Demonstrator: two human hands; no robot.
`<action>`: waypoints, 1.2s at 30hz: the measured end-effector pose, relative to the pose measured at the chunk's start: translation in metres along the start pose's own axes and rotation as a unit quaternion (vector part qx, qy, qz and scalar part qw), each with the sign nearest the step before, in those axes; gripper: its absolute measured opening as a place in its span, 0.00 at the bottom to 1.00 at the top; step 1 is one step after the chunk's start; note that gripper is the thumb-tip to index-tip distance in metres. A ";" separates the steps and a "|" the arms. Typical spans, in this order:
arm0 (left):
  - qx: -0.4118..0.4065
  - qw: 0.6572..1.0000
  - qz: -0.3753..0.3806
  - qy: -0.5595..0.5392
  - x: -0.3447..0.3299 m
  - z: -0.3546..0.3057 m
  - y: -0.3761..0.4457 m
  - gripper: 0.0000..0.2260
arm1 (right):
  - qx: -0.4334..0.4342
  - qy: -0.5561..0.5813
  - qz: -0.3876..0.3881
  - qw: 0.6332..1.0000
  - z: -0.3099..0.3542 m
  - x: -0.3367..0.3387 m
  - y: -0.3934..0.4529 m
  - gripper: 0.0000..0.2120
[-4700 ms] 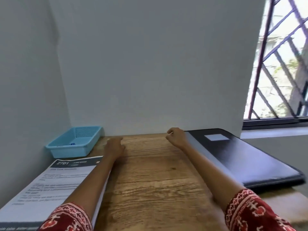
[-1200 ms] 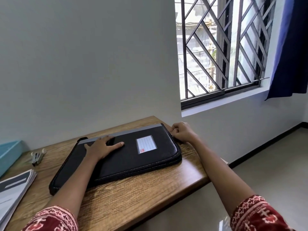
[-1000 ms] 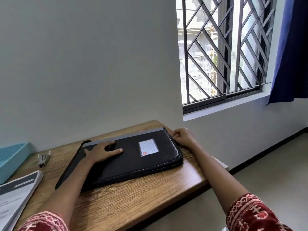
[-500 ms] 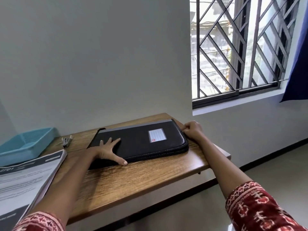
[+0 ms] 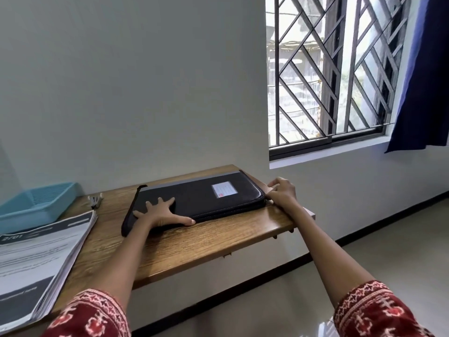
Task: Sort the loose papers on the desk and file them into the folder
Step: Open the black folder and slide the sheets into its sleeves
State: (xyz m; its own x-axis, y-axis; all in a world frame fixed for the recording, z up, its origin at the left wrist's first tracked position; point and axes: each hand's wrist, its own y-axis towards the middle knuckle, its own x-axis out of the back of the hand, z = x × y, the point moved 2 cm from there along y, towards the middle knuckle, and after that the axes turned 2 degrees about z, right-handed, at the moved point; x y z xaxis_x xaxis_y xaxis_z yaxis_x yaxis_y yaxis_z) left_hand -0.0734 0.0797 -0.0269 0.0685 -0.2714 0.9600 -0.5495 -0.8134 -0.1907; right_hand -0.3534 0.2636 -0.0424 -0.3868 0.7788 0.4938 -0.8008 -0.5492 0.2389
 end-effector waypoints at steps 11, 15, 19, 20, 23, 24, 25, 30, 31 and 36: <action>0.059 0.997 -0.025 -0.050 -0.017 -0.057 -0.008 0.59 | -0.019 -0.008 -0.104 0.994 0.020 -0.017 -0.033 0.08; -0.006 0.999 0.050 -0.004 0.008 -0.041 -0.006 0.52 | -0.069 0.036 -0.114 0.990 0.021 -0.022 -0.022 0.09; -0.070 0.996 0.001 0.046 0.042 0.009 0.003 0.25 | -0.090 0.041 -0.114 0.988 0.020 -0.029 -0.012 0.12; -0.069 0.995 -0.003 0.065 0.041 0.019 0.003 0.30 | -0.093 0.042 -0.115 0.988 0.019 -0.030 -0.009 0.12; -0.086 0.987 -0.011 0.134 0.028 0.038 0.010 0.37 | -0.094 0.042 -0.121 0.987 0.018 -0.031 0.004 0.12; -0.099 0.985 -0.022 0.143 0.025 0.042 0.014 0.38 | -0.092 0.039 -0.126 0.987 0.018 -0.032 0.009 0.11; -0.108 0.985 -0.029 0.130 0.024 0.045 0.018 0.38 | -0.086 0.033 -0.131 0.987 0.018 -0.033 0.012 0.11; -0.134 0.990 0.000 0.035 0.031 0.056 0.021 0.35 | -0.025 -0.011 -0.125 0.992 0.030 -0.046 0.016 0.09; -0.135 0.990 0.002 0.033 0.031 0.056 0.022 0.34 | -0.017 -0.017 -0.120 0.993 0.032 -0.050 0.014 0.09; -0.116 0.993 0.028 0.022 0.031 0.049 0.020 0.33 | -0.001 -0.010 -0.095 0.995 0.040 -0.061 0.002 0.09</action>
State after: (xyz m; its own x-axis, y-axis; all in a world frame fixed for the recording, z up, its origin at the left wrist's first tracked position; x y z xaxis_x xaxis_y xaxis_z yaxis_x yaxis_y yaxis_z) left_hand -0.0419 0.0297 -0.0109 -0.0019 -0.2855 0.9584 -0.7291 -0.6555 -0.1967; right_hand -0.3134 0.2025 -0.0391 -0.2196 0.8626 0.4558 -0.8593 -0.3922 0.3282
